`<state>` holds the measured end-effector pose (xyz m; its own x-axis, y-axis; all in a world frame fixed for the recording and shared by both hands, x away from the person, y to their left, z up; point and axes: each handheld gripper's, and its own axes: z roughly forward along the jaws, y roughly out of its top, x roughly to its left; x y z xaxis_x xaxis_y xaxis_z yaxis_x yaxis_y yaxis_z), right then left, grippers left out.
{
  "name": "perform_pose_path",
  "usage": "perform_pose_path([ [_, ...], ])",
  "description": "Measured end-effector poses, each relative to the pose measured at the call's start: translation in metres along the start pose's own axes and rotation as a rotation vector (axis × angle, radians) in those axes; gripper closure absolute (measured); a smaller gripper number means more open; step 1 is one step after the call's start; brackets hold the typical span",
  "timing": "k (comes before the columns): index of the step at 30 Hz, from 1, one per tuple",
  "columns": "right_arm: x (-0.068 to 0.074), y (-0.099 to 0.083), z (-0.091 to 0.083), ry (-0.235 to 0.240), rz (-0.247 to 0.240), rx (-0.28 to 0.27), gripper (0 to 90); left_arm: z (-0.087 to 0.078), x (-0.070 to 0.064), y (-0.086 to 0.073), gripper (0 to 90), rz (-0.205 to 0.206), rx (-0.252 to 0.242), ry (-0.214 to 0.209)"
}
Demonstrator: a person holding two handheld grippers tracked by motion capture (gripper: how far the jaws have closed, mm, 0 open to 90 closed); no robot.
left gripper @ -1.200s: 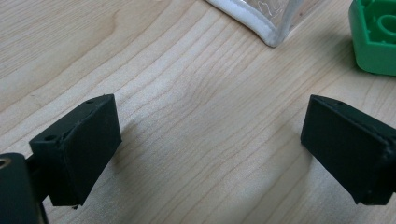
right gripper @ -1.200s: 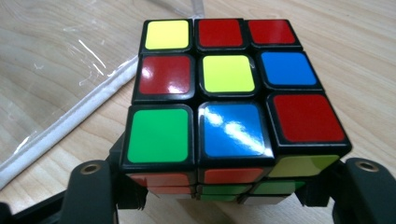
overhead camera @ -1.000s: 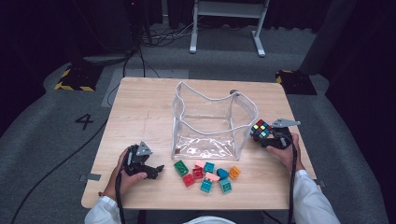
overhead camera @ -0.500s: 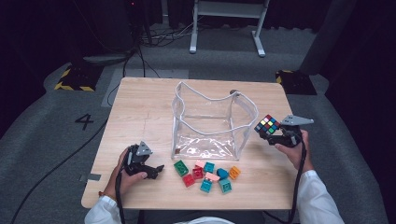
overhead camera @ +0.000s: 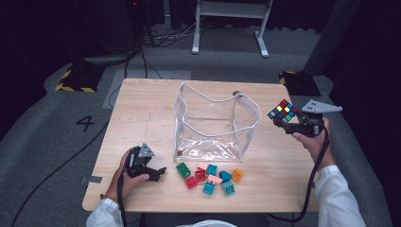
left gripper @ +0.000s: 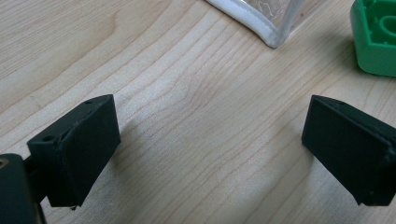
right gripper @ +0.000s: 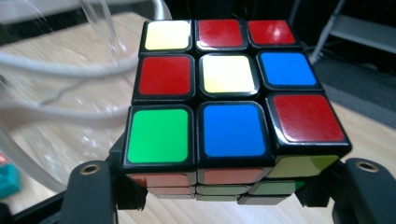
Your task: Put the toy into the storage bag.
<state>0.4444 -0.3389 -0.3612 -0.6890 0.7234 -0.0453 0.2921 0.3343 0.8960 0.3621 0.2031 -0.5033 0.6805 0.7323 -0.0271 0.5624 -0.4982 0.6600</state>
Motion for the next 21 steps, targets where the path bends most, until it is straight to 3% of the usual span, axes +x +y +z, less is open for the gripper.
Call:
perform_pose_path([
  [5, 0.002, 0.019, -0.003, 0.008, -0.025, -0.026, 33.9, 0.0, 0.0, 0.0, 4.3, 0.001, -0.002, -0.001],
  [12, 0.008, 0.052, 0.001, 0.065, -0.075, -0.048, 33.9, 0.0, 0.0, 0.0, 4.3, 0.002, -0.002, -0.001],
  [14, 0.015, 0.066, 0.008, 0.084, -0.099, -0.056, 33.9, 0.0, 0.0, 0.0, 4.3, 0.0, 0.0, -0.001],
  [21, 0.034, 0.086, 0.025, 0.16, -0.148, -0.051, 33.8, 0.0, 0.0, 0.0, 4.3, 0.001, -0.002, -0.002],
])
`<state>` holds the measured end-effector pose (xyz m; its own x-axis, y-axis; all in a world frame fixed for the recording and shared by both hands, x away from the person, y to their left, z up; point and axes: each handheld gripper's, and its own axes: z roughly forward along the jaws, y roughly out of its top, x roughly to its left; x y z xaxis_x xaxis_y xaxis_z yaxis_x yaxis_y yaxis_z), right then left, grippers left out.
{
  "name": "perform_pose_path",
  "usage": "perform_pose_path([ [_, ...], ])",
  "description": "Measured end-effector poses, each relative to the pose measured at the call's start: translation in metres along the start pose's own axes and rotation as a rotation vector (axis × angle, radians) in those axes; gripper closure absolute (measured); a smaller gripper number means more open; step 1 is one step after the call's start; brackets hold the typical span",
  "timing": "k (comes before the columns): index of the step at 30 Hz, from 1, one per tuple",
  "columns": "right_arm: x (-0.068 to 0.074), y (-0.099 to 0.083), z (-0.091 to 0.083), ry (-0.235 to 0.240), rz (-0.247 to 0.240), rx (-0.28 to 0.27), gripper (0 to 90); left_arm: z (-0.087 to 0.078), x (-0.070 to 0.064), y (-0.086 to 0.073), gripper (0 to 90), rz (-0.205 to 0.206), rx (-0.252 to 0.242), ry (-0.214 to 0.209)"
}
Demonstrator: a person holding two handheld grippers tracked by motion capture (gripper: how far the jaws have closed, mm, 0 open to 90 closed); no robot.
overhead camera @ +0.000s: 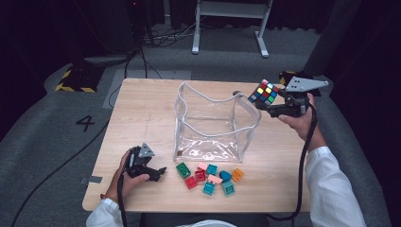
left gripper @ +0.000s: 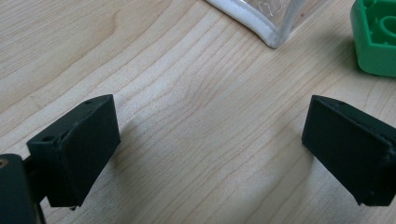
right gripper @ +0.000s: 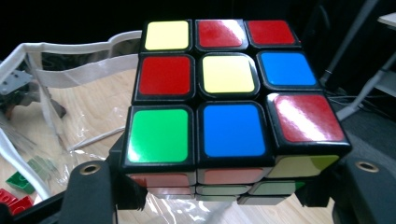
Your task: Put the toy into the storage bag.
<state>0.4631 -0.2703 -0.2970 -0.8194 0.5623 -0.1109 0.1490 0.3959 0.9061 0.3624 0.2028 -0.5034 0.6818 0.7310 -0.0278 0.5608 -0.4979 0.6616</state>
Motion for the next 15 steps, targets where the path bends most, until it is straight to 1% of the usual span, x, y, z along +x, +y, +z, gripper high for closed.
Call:
perform_pose_path([
  [1, 0.0, 0.0, 0.0, 0.0, 0.0, 0.0, 33.8, 0.0, 0.0, 0.0, 4.3, 0.0, 0.0, 0.0],
  [3, 0.004, 0.003, 0.006, 0.029, -0.013, 0.004, 33.9, 0.0, 0.0, 0.0, 4.3, -0.001, 0.002, 0.001],
  [4, 0.007, 0.006, 0.013, 0.05, -0.026, 0.013, 33.9, 0.0, 0.0, 0.0, 4.3, 0.0, 0.002, 0.001],
  [5, 0.008, 0.007, 0.016, 0.062, -0.039, 0.014, 33.9, 0.0, 0.0, 0.0, 4.3, 0.0, 0.0, 0.001],
  [6, 0.008, 0.007, 0.016, 0.062, -0.039, 0.014, 33.9, 0.0, 0.0, 0.0, 4.3, 0.0, 0.0, 0.001],
  [7, 0.009, 0.008, 0.019, 0.073, -0.049, 0.015, 33.9, 0.0, 0.0, 0.0, 4.3, 0.001, 0.0, 0.0],
  [9, 0.011, 0.008, 0.025, 0.093, -0.066, 0.031, 33.9, 0.0, 0.0, 0.0, 4.3, 0.0, 0.0, 0.0],
  [10, 0.012, 0.009, 0.03, 0.111, -0.076, 0.04, 33.9, 0.0, 0.0, 0.0, 4.3, 0.0, 0.0, 0.0],
  [11, 0.015, 0.01, 0.036, 0.134, -0.099, 0.055, 33.8, 0.0, 0.0, 0.0, 4.3, 0.0, 0.0, 0.0],
  [12, 0.015, 0.01, 0.036, 0.134, -0.099, 0.055, 33.8, 0.0, 0.0, 0.0, 4.3, 0.001, 0.0, 0.0],
  [15, 0.021, 0.012, 0.047, 0.163, -0.129, 0.089, 33.8, 0.0, 0.0, 0.0, 4.3, 0.002, 0.0, 0.001],
])
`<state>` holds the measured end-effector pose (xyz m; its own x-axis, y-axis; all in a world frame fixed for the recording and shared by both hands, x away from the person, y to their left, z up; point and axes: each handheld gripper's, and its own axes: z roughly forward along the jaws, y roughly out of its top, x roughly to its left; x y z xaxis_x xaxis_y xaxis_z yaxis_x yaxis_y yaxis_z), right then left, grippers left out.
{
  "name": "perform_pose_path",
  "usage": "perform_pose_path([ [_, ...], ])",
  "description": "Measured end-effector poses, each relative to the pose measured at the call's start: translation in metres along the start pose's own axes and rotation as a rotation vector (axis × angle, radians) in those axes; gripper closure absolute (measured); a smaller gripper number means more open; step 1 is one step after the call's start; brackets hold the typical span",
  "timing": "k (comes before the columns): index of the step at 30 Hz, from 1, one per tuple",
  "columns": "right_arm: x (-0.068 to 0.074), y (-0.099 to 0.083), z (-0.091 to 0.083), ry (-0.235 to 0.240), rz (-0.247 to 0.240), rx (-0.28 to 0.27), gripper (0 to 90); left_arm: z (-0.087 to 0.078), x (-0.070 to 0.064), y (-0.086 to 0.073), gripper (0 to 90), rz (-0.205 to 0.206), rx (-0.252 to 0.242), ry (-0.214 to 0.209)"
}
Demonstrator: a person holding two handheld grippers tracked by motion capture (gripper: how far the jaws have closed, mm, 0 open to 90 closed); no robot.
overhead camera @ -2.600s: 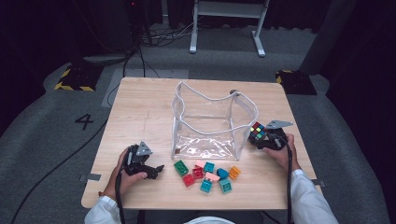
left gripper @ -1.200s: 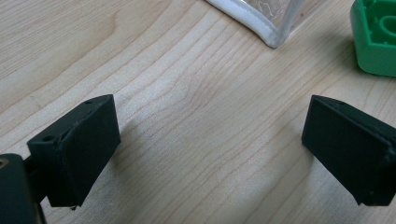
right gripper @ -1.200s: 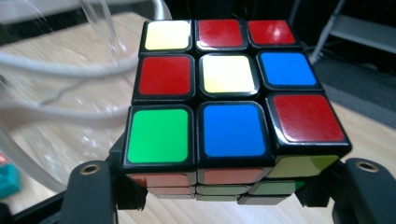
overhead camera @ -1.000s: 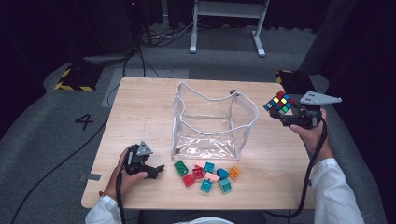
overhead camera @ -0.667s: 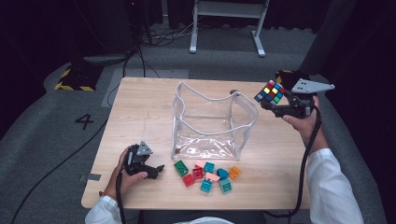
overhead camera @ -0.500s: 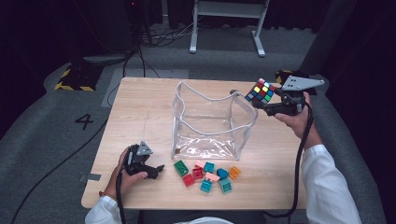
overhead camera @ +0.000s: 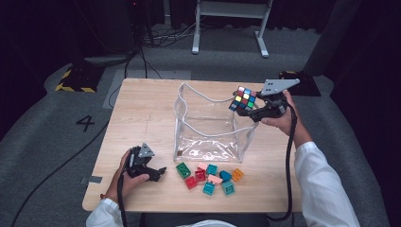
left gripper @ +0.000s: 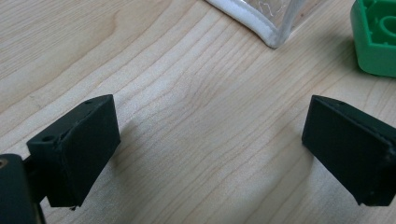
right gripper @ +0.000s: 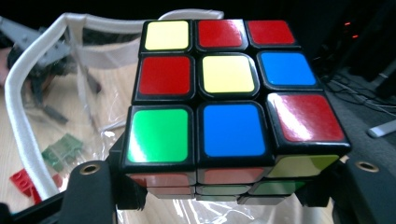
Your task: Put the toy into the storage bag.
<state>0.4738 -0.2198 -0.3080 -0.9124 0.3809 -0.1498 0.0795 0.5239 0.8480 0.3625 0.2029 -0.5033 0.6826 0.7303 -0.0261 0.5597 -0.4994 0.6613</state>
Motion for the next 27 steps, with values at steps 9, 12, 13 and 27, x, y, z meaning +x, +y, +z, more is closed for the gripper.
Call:
perform_pose_path([
  [9, 0.005, 0.003, 0.03, 0.066, -0.07, 0.189, 33.8, 0.0, 0.0, 0.0, 4.3, -0.002, 0.0, 0.0],
  [12, 0.004, 0.002, 0.037, 0.101, -0.098, 0.275, 33.8, 0.0, 0.0, 0.0, 4.3, -0.002, 0.0, 0.0],
  [13, 0.003, 0.002, 0.039, 0.124, -0.091, 0.294, 33.8, 0.0, 0.0, 0.0, 4.3, -0.002, 0.0, -0.001],
  [27, -0.011, 0.001, 0.047, 0.132, -0.086, 0.553, 33.8, 0.0, 0.0, 0.0, 4.3, 0.0, 0.0, -0.001],
])
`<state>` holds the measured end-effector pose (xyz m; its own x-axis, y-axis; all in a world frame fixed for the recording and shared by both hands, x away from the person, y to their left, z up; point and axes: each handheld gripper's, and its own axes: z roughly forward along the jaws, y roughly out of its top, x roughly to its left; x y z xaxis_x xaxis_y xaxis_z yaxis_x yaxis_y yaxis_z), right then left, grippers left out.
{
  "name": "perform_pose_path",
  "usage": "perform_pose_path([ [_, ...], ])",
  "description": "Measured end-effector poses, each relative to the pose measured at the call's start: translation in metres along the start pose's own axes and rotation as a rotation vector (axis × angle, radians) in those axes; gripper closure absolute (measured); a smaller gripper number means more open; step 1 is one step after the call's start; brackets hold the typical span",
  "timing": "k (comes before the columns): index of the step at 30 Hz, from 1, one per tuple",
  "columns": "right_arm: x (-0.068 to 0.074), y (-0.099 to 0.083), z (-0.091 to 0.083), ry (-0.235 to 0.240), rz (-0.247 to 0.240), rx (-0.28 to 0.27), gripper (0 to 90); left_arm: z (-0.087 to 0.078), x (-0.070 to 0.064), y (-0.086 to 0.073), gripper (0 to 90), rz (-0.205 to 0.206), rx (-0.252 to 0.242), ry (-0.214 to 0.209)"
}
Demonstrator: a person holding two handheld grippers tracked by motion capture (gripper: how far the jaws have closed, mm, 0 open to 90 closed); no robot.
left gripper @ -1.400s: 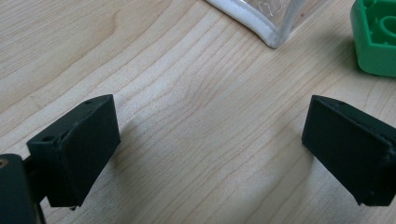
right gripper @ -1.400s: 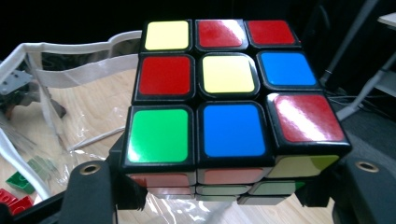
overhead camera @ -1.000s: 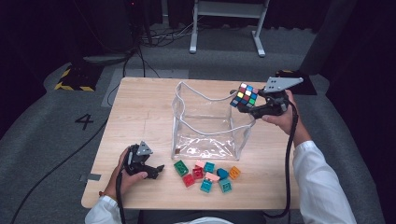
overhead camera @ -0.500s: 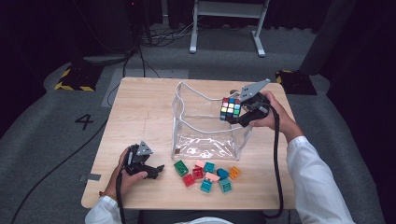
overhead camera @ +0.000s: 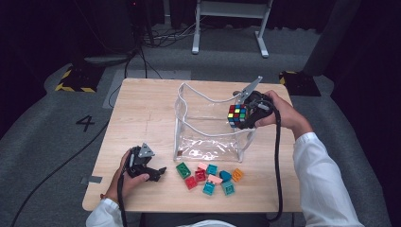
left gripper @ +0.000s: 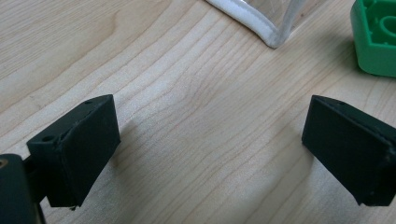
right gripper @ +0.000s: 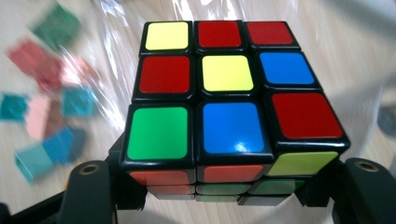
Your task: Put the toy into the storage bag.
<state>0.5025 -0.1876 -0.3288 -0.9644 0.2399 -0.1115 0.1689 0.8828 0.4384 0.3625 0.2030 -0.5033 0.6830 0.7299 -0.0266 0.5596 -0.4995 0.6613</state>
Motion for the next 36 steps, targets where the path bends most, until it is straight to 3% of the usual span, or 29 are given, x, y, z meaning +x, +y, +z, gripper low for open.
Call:
perform_pose_path([
  [2, 0.0, -0.001, 0.003, -0.016, 0.008, 0.079, 33.8, 0.0, 0.0, 0.0, 4.3, -0.002, 0.0, 0.0],
  [4, 0.003, -0.001, 0.003, -0.004, 0.003, 0.098, 33.7, 0.0, 0.0, 0.0, 4.2, -0.002, -0.001, 0.004],
  [5, 0.007, -0.001, 0.002, 0.007, 0.042, 0.122, 33.7, 0.0, 0.0, 0.0, 4.2, -0.002, 0.0, 0.0],
  [6, 0.008, -0.001, 0.002, 0.006, 0.049, 0.134, 33.7, 0.0, 0.0, 0.0, 4.2, -0.002, 0.0, 0.0],
  [9, 0.008, -0.001, 0.002, -0.004, 0.052, 0.137, 33.7, 0.0, 0.0, 0.0, 4.2, 0.0, 0.001, 0.0],
  [12, 0.01, -0.004, 0.002, -0.005, 0.054, 0.105, 33.9, 0.0, 0.0, 0.0, 4.3, -0.002, -0.001, 0.001],
  [13, 0.01, -0.006, 0.002, 0.002, 0.057, 0.09, 33.8, 0.0, 0.0, 0.0, 4.2, -0.002, 0.0, 0.0],
  [15, 0.005, -0.009, 0.002, -0.011, 0.003, 0.006, 33.8, 0.0, 0.0, 0.0, 4.2, -0.002, 0.0, 0.0],
  [16, 0.008, -0.011, 0.0, -0.016, 0.037, 0.0, 33.9, 0.0, 0.0, 0.0, 4.2, -0.002, 0.0, 0.0],
  [18, 0.008, -0.015, -0.001, -0.026, 0.025, -0.054, 36.7, 0.0, 0.0, 0.0, 4.2, -0.002, 0.0, 0.003],
  [19, 0.011, -0.019, -0.006, -0.037, 0.048, -0.095, 39.0, 0.0, 0.0, 0.0, 4.2, -0.002, 0.001, 0.0],
  [20, 0.011, -0.019, -0.006, -0.037, 0.048, -0.095, 39.0, 0.0, 0.0, 0.0, 4.2, -0.002, 0.0, 0.0],
  [24, 0.013, -0.029, -0.016, -0.026, 0.062, -0.217, 37.8, 0.001, -0.001, 0.0, 3.8, -0.015, -0.005, 0.007],
  [29, 0.024, -0.043, -0.031, -0.091, 0.067, -0.334, 37.2, 0.001, -0.001, 0.0, 3.8, -0.016, -0.004, 0.007],
  [36, 0.035, -0.056, -0.042, -0.157, 0.111, -0.417, 31.2, 0.001, -0.001, 0.0, 3.7, -0.017, -0.004, 0.005],
])
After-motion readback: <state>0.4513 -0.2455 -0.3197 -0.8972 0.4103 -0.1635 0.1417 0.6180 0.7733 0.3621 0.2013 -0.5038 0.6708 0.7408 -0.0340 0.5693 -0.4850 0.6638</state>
